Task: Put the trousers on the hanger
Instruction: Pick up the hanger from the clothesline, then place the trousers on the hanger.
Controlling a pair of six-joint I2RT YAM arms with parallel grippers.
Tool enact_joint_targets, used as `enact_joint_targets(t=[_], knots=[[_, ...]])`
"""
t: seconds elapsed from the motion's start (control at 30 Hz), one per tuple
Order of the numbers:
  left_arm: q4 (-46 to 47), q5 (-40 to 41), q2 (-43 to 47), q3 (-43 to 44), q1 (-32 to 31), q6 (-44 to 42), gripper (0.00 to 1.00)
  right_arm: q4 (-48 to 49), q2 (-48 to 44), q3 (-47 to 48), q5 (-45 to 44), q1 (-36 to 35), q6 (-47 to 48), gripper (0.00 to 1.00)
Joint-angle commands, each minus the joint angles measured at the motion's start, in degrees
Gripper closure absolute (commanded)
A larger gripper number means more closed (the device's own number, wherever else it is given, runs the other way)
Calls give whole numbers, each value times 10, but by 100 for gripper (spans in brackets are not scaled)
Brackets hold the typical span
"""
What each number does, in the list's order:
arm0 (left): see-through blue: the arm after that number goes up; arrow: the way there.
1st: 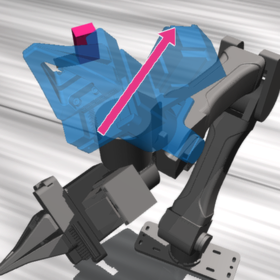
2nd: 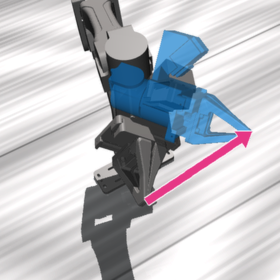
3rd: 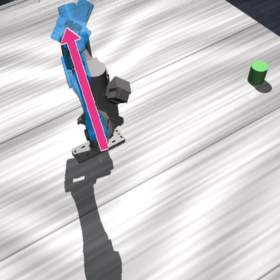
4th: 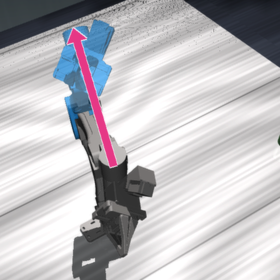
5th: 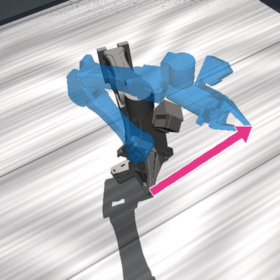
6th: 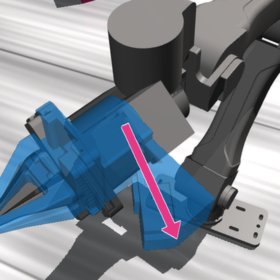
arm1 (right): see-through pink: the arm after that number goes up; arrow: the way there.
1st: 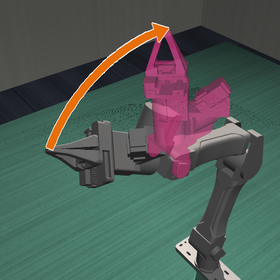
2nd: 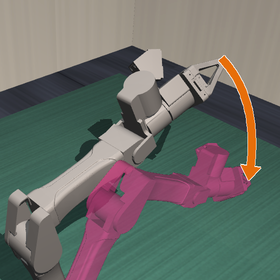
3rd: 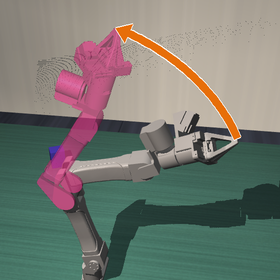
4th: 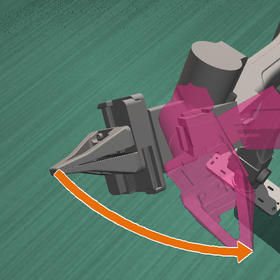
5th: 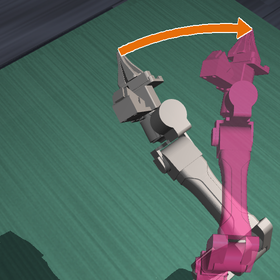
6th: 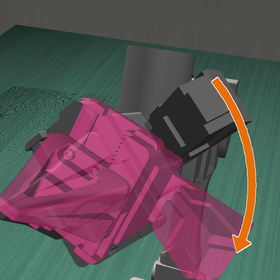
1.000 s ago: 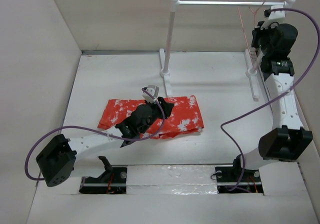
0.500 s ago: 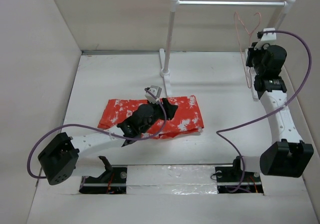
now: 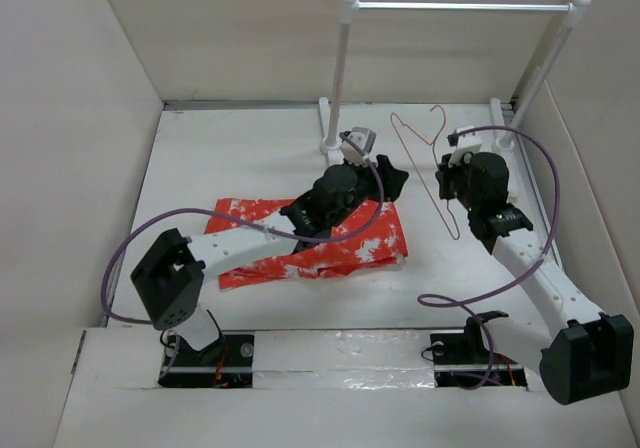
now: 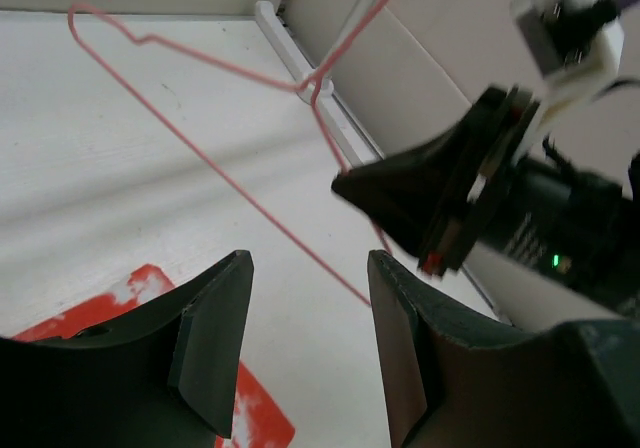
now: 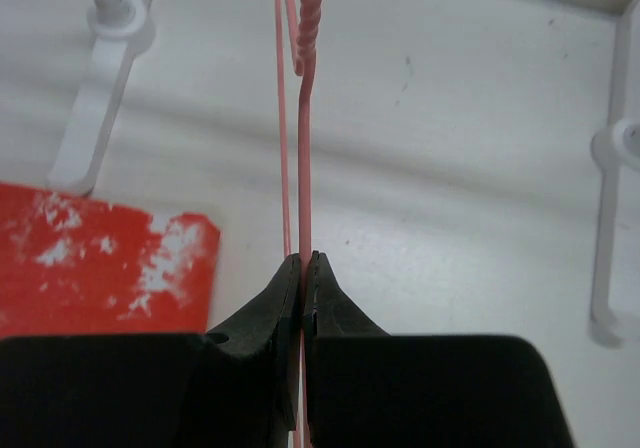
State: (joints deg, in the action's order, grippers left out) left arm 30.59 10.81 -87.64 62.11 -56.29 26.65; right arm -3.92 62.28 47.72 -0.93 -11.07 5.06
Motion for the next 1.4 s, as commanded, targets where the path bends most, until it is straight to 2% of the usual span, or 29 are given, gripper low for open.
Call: enact_joint_targets(t=[0.0, 0.13, 0.37, 0.57, 0.8, 1.0, 1.17, 1.27, 1.3, 1.37], knots=[[-31, 21, -49, 77, -2, -23, 52, 3, -42, -25, -25, -18, -21, 100], [-75, 17, -131, 196, -2, -30, 52, 6, -61, -57, -12, -33, -23, 100], [-99, 11, -227, 287, -2, -14, 52, 11, -81, -78, 5, -59, -30, 100], [-90, 20, -245, 312, -2, -15, 53, 1, -85, -83, 5, -64, -30, 100], [-94, 34, -263, 343, -2, -22, 62, -6, -89, -98, 4, -69, -31, 100], [-118, 38, -292, 382, -2, -27, 66, -5, -101, -105, -5, -80, -33, 100], [-120, 37, -292, 374, -2, -27, 73, -3, -117, -105, -16, -80, -36, 100], [-120, 39, -290, 368, -2, -26, 73, 4, -117, -105, -22, -80, -39, 100], [-122, 40, -289, 369, -2, -28, 85, 5, -117, -105, -21, -80, -39, 100], [-122, 47, -285, 365, -2, -27, 99, 5, -115, -103, -24, -80, -40, 100]])
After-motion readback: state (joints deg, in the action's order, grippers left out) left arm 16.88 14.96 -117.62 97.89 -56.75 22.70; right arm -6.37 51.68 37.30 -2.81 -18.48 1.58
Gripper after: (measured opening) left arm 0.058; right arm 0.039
